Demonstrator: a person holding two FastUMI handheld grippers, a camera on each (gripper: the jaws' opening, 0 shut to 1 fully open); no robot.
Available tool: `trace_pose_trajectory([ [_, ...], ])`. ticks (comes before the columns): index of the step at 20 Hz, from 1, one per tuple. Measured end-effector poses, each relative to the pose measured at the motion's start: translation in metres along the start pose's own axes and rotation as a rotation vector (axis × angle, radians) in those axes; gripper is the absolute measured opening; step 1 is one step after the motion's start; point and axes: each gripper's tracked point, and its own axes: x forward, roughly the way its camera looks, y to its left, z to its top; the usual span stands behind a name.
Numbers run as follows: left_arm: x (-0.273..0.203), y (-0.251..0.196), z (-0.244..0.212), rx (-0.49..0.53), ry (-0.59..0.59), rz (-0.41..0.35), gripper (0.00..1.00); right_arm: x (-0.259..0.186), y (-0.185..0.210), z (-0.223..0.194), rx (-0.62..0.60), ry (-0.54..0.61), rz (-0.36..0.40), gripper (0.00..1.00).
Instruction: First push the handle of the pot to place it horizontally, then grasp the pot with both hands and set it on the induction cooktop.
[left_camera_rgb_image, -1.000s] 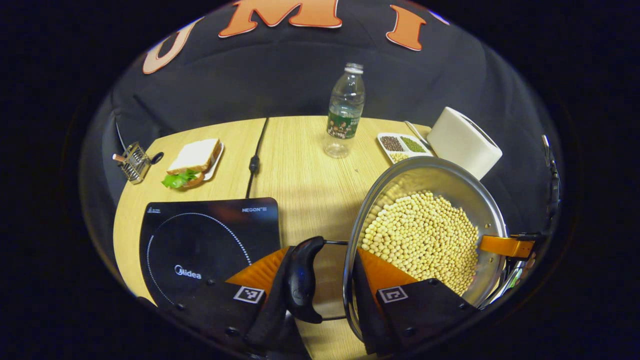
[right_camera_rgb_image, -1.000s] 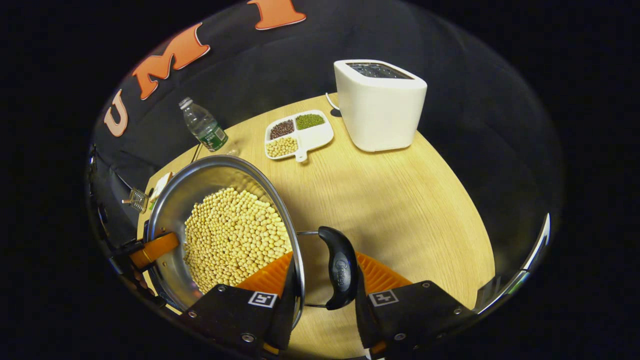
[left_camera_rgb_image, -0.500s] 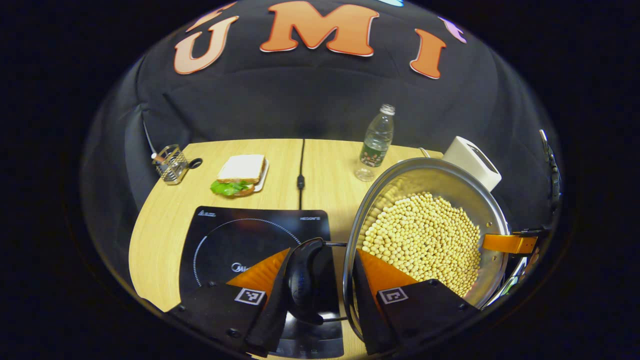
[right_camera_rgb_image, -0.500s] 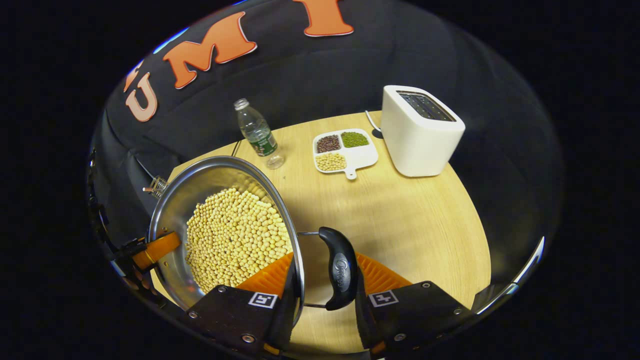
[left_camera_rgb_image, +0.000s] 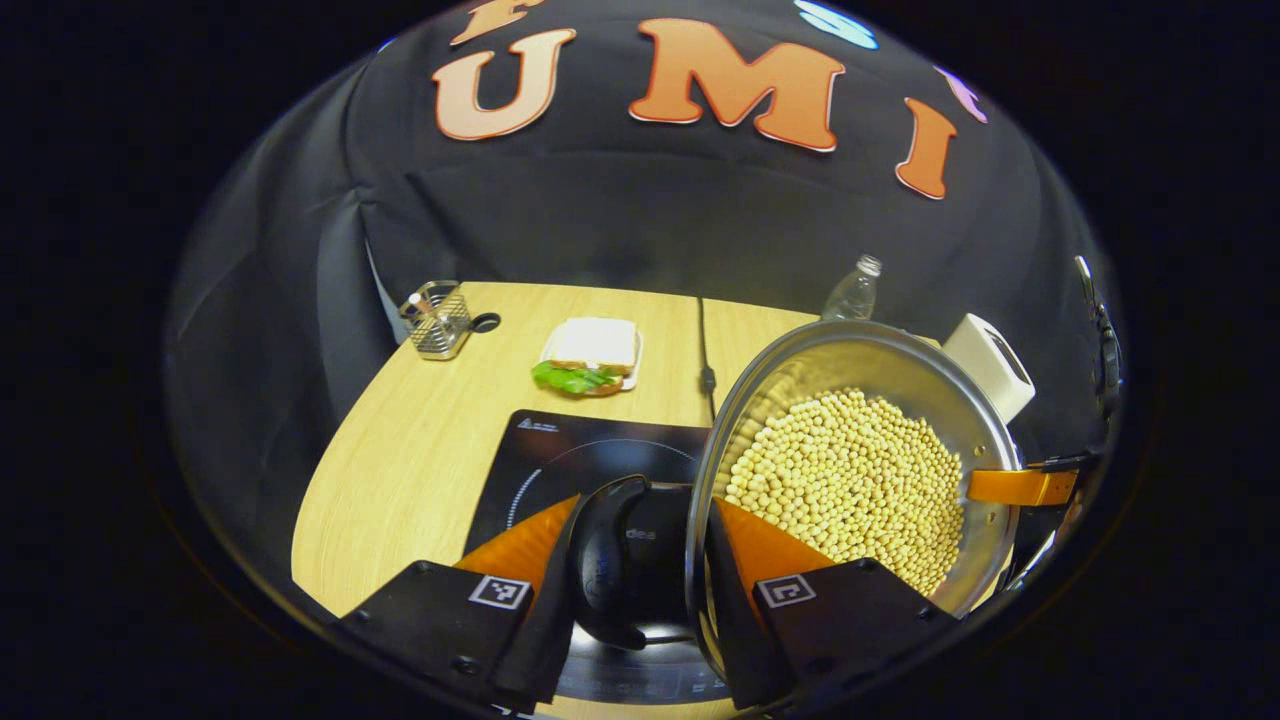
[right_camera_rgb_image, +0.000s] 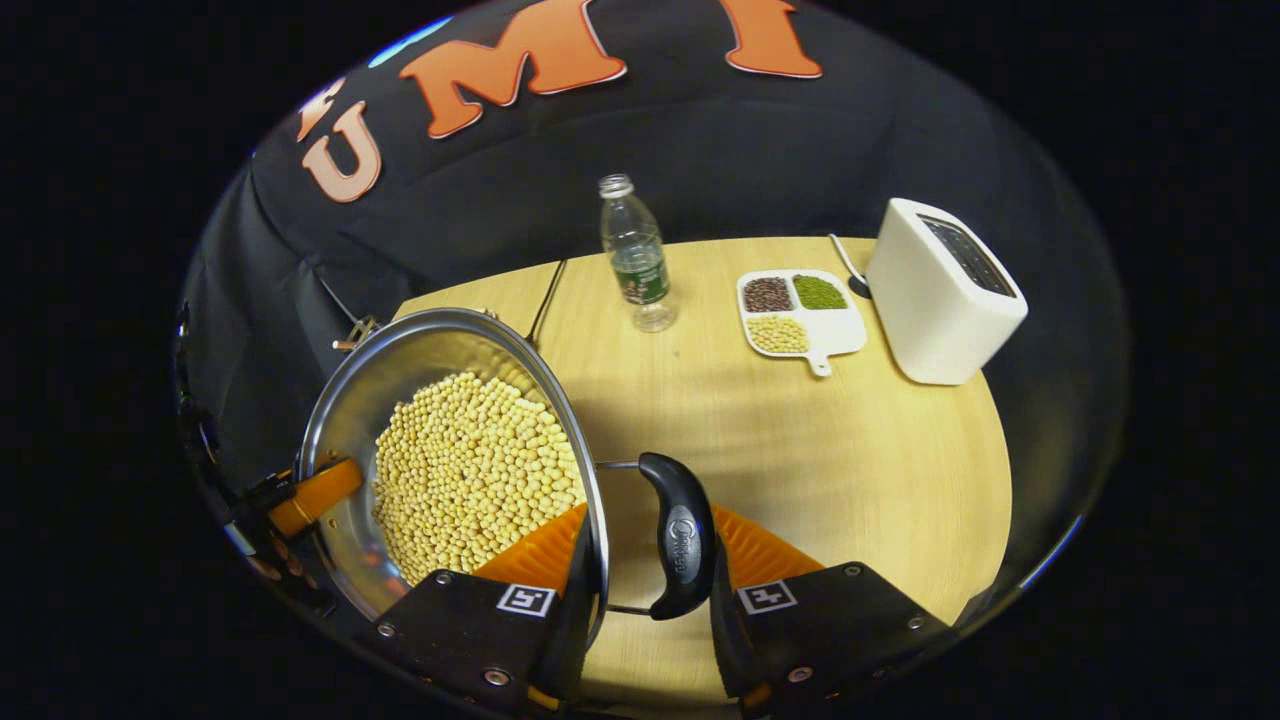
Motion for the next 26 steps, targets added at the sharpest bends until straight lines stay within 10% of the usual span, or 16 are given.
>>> trace_pose_trajectory([
  [26,-0.064,0.008,0.011,-0.092,0.121,0.114,0.69,0.089,0.128,-0.023,-0.086,0.159,0.012,0.52],
])
